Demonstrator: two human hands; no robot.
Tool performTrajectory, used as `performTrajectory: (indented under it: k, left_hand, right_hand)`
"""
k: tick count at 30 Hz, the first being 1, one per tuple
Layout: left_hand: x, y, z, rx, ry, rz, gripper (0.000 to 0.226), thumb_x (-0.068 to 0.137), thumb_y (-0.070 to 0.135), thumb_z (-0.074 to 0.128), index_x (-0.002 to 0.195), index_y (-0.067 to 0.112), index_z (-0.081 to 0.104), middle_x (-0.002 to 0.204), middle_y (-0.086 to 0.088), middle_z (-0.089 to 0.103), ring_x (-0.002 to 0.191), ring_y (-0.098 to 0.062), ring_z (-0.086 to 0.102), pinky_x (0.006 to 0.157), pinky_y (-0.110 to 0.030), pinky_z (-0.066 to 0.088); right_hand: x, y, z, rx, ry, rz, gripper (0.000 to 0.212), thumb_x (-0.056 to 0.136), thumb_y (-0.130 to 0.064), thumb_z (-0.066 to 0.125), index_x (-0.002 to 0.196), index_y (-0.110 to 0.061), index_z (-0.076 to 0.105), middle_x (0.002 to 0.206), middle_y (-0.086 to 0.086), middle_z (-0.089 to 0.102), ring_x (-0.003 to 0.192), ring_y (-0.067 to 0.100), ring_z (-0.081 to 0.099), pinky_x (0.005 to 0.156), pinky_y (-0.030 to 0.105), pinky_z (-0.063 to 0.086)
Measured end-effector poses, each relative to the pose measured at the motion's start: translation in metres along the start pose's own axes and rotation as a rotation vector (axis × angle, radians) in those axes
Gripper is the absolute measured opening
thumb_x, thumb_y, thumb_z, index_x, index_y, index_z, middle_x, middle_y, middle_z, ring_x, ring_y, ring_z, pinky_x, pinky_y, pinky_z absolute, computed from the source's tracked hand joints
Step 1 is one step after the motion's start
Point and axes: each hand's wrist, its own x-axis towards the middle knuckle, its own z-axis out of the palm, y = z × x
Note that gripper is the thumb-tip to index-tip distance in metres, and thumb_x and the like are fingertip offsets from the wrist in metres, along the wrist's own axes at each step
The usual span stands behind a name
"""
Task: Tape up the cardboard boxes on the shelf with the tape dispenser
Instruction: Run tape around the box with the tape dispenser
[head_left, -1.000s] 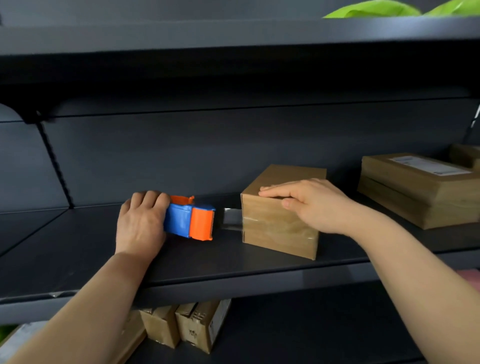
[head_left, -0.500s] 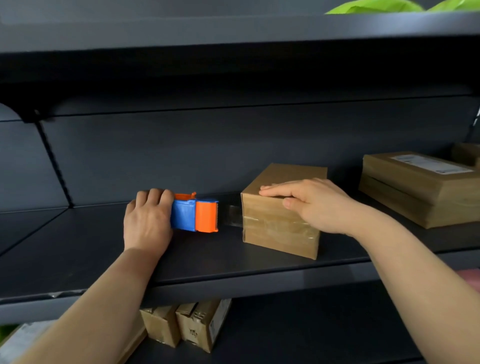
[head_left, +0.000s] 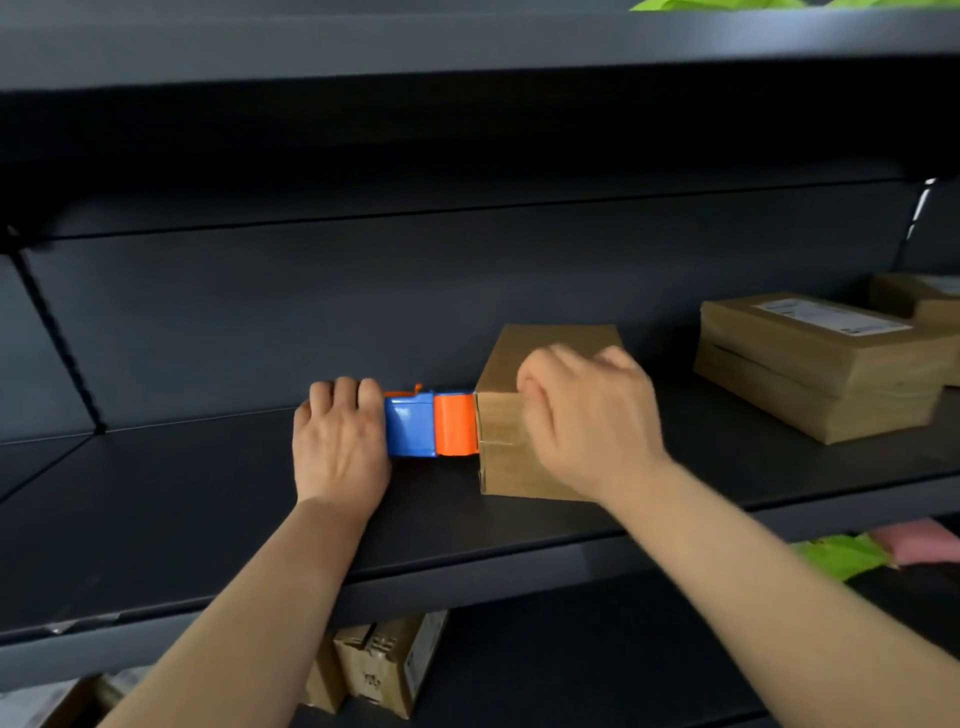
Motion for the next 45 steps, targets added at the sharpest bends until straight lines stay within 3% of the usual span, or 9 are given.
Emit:
performTrajectory:
  k: [6,11,14,18,22,27,32,40,45]
  left_hand:
    - [-0.001,-0.001,0.004,-0.008,0.011,-0.013,0.033,0.056,-0.005,0.068,0.083,0.006,0.053,0.082,-0.016,0.055,0.077,-0.038,0.050,0.061,-0.042,0.042]
    - [-0.001,-0.002,0.002,-0.003,0.017,0.001,0.037,0.051,-0.003,0.070,0.083,0.007,0.054,0.082,-0.015,0.056,0.076,-0.037,0.052,0.060,-0.042,0.043]
    - [-0.003,-0.006,0.001,-0.062,0.032,0.044,0.044,0.044,-0.008,0.070,0.083,0.006,0.055,0.079,-0.014,0.056,0.074,-0.037,0.053,0.068,-0.045,0.049]
    - [-0.003,-0.005,0.002,-0.168,0.071,0.131,0.050,0.041,-0.016,0.066,0.085,0.006,0.053,0.074,-0.011,0.053,0.070,-0.036,0.055,0.092,-0.050,0.050]
    - [-0.002,0.001,-0.001,-0.161,0.086,0.164,0.048,0.045,-0.015,0.066,0.087,0.006,0.054,0.075,-0.011,0.054,0.072,-0.036,0.057,0.095,-0.050,0.049]
    - [-0.005,-0.001,-0.004,-0.147,0.066,0.151,0.048,0.048,-0.013,0.068,0.090,0.006,0.055,0.076,-0.011,0.055,0.072,-0.035,0.057,0.092,-0.050,0.050]
    - [-0.006,-0.005,-0.006,-0.166,0.108,0.161,0.043,0.053,-0.010,0.068,0.090,0.007,0.054,0.078,-0.010,0.056,0.074,-0.033,0.058,0.095,-0.050,0.048]
    - [-0.004,-0.034,0.002,-0.071,0.145,-0.043,0.034,0.059,-0.015,0.060,0.088,0.001,0.052,0.076,-0.020,0.053,0.073,-0.042,0.054,0.092,-0.058,0.046]
    - [-0.002,-0.022,0.000,-0.059,0.183,0.016,0.036,0.058,-0.019,0.059,0.086,0.002,0.048,0.075,-0.020,0.051,0.072,-0.042,0.053,0.098,-0.059,0.042]
  right_hand:
    - [0.003,0.006,0.037,-0.231,0.230,-0.069,0.031,0.099,-0.040,0.047,0.084,-0.016,0.057,0.075,0.002,0.054,0.065,0.022,0.053,0.063,0.036,0.033]
    - [0.033,-0.031,0.022,-0.228,-0.056,0.148,0.057,0.089,-0.067,0.038,0.088,-0.017,0.067,0.085,0.004,0.061,0.082,0.024,0.055,0.074,0.041,0.032]
    - [0.042,-0.039,0.022,-0.162,-0.210,0.311,0.043,0.092,-0.053,0.040,0.108,-0.020,0.062,0.111,0.006,0.055,0.105,0.026,0.050,0.084,0.045,0.035]
    - [0.040,-0.019,0.007,0.146,-0.369,0.265,0.016,0.096,-0.035,0.043,0.107,-0.028,0.053,0.104,-0.006,0.061,0.097,0.018,0.057,0.087,0.039,0.042]
    - [0.045,-0.019,-0.002,0.111,-0.493,0.223,0.040,0.098,-0.031,0.035,0.136,-0.030,0.047,0.135,-0.005,0.045,0.120,0.019,0.048,0.099,0.042,0.041]
    - [0.051,-0.037,0.010,-0.114,-0.456,0.263,0.029,0.096,-0.025,0.051,0.124,-0.020,0.060,0.127,0.003,0.042,0.107,0.023,0.049,0.081,0.039,0.045]
    - [0.046,-0.031,0.006,-0.023,-0.528,0.235,0.042,0.097,-0.012,0.049,0.137,-0.023,0.049,0.136,0.001,0.043,0.114,0.025,0.052,0.103,0.046,0.041]
    - [0.012,0.019,-0.046,0.049,-0.522,0.153,0.046,0.096,-0.015,0.049,0.137,-0.037,0.051,0.133,-0.014,0.051,0.119,0.013,0.049,0.098,0.030,0.041]
    - [0.004,0.030,-0.051,0.100,-0.483,0.162,0.045,0.098,-0.013,0.048,0.136,-0.036,0.051,0.132,-0.014,0.052,0.119,0.012,0.048,0.098,0.028,0.039]
